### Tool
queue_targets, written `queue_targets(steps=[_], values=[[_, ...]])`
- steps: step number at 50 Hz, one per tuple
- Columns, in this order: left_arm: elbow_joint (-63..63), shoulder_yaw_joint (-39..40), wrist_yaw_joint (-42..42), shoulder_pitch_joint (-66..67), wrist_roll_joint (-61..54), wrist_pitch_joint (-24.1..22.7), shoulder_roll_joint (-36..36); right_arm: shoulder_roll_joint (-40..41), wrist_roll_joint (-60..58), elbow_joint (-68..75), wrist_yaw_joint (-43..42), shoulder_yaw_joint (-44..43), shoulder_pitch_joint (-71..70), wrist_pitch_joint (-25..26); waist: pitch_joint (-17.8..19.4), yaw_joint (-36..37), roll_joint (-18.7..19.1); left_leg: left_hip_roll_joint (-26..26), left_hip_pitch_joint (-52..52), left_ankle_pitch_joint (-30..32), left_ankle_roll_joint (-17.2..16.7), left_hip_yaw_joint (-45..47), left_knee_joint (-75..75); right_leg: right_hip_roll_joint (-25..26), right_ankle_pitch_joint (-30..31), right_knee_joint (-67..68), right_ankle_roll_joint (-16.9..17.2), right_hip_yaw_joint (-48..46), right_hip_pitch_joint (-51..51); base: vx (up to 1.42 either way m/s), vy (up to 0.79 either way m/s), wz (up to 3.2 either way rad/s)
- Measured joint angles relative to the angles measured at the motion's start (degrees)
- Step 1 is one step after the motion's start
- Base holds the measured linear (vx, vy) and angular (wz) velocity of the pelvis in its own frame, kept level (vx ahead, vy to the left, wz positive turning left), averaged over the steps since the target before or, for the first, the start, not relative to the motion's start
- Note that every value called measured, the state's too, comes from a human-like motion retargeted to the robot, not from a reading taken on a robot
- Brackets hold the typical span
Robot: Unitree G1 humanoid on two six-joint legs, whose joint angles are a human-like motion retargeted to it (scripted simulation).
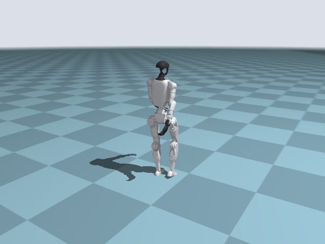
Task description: Walk run
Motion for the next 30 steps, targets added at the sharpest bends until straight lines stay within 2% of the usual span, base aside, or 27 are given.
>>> queue_targets(steps=[3,5,6,7,8,9,10,12,13,15,17,18,20,25,30], values=[[-2.22,-2.22,0.45,-3.49,2.15,-2.58,2.22,0.06,-0.77,0.00,1.37,-0.06,1.44,-0.28,0.93,-2.04,-1.92,-3.97,3.36,-1.47,0.51,-4.12,0.34,-2.58,-1.61,-13.95,-0.26,5.04,-0.77,0.56,-0.15,1.35],[-1.65,-3.08,0.87,-5.35,3.99,-2.77,3.33,-0.05,-1.24,0.00,2.19,0.51,1.32,-0.51,2.28,-2.29,-3.90,-6.49,6.56,-2.57,0.75,-6.28,0.72,-3.12,-1.88,-22.58,3.58,11.46,0.43,0.62,-0.22,0.95],[-0.61,-3.18,0.88,-5.87,4.90,-2.27,3.67,-0.20,-1.44,0.00,2.33,0.98,0.89,-0.56,2.75,-1.31,-4.44,-6.98,7.96,-3.18,0.79,-6.42,0.83,-1.55,-1.41,-26.05,6.44,20.91,2.17,0.59,-0.23,0.43],[0.45,-3.22,0.84,-6.13,5.82,-1.68,3.93,-0.35,-1.62,0.00,2.34,1.44,0.40,-0.56,3.20,-0.52,-4.98,-7.40,9.34,-3.87,0.74,-6.78,1.15,-0.75,-0.51,-28.42,9.03,26.33,3.40,0.59,-0.29,0.33],[1.56,-3.14,0.69,-5.86,6.79,-0.93,4.00,-0.51,-1.76,0.00,2.07,1.86,-0.18,-0.44,3.61,-0.11,-5.51,-7.66,10.69,-4.74,0.49,-7.58,1.88,-1.50,1.27,-28.56,11.08,23.68,3.62,0.60,-0.31,0.59],[2.72,-2.74,0.63,-5.36,7.85,-0.12,3.87,-0.80,-1.89,0.00,1.53,2.20,-1.21,-0.12,3.55,0.00,-6.07,-8.41,11.16,-5.26,0.45,-8.42,2.70,-2.47,3.47,-27.55,11.41,21.28,3.61,0.53,-0.25,0.82],[3.92,-2.19,0.61,-4.76,8.97,0.73,3.66,-1.16,-2.02,0.00,0.87,2.50,-2.46,0.31,3.25,-0.05,-6.66,-9.41,11.18,-5.61,0.50,-9.28,3.57,-3.56,5.89,-25.96,10.87,19.01,3.50,0.48,-0.17,0.96],[7.41,-0.46,1.41,-2.23,11.25,1.60,3.05,-1.93,-2.08,0.00,-1.51,2.75,-5.09,1.34,1.97,-0.50,-6.77,-9.62,10.13,-5.91,-0.44,-10.85,7.32,-4.84,5.72,-23.94,6.46,11.14,3.45,0.55,-0.24,0.94],[9.75,0.55,2.08,-0.82,12.46,1.70,2.64,-2.30,-1.73,0.00,-2.83,2.73,-6.40,1.62,1.38,-0.14,-6.43,-9.21,9.28,-4.86,-1.36,-10.77,9.62,-3.07,3.62,-23.23,4.18,14.45,3.99,0.52,-0.26,0.84],[15.76,2.60,4.24,1.29,15.37,2.55,1.34,-3.21,0.31,0.00,-4.82,2.33,-9.74,1.85,1.15,0.91,-5.78,-8.37,6.60,-0.20,-3.71,-9.81,16.07,-2.65,0.76,-22.20,2.14,16.02,5.17,0.39,-0.19,1.08],[22.89,4.18,7.18,3.31,17.01,6.08,0.66,-4.63,3.57,-0.11,-5.91,2.86,-13.32,1.82,1.18,0.34,-5.61,-6.91,2.87,4.27,-8.00,-8.92,23.98,-2.25,-0.41,-22.41,-0.16,16.13,7.03,0.37,-0.13,1.60],[26.35,4.79,8.44,4.28,17.23,8.61,0.71,-5.30,5.14,-0.44,-6.39,3.28,-14.98,1.85,0.99,0.57,-5.77,-5.85,1.27,5.53,-10.69,-7.18,27.01,-3.21,-0.83,-22.76,-0.87,13.36,7.69,0.35,-0.13,1.62],[32.00,6.07,9.72,6.75,17.71,13.00,1.27,-6.42,7.32,-1.37,-7.81,3.71,-18.28,1.93,0.57,0.32,-6.15,-3.18,-1.30,6.97,-13.59,-2.63,31.53,-4.92,-1.52,-23.62,-2.02,7.49,8.88,0.25,-0.13,1.77],[35.54,7.57,5.43,17.00,21.07,15.41,3.12,-9.46,7.10,-7.20,-10.65,5.10,-24.49,2.83,1.61,3.09,-7.54,5.59,-6.03,2.57,-10.18,13.09,35.89,-6.24,-3.52,-25.39,-3.95,0.82,12.26,0.17,-0.09,1.55],[34.56,9.15,6.49,26.41,24.28,15.82,5.06,-12.35,6.20,-12.07,-14.83,5.21,-26.58,2.96,1.74,6.33,-6.64,8.15,-10.88,0.72,-11.63,17.22,30.07,-5.32,-6.64,-26.71,-4.82,-7.75,15.90,0.19,0.02,1.83]])
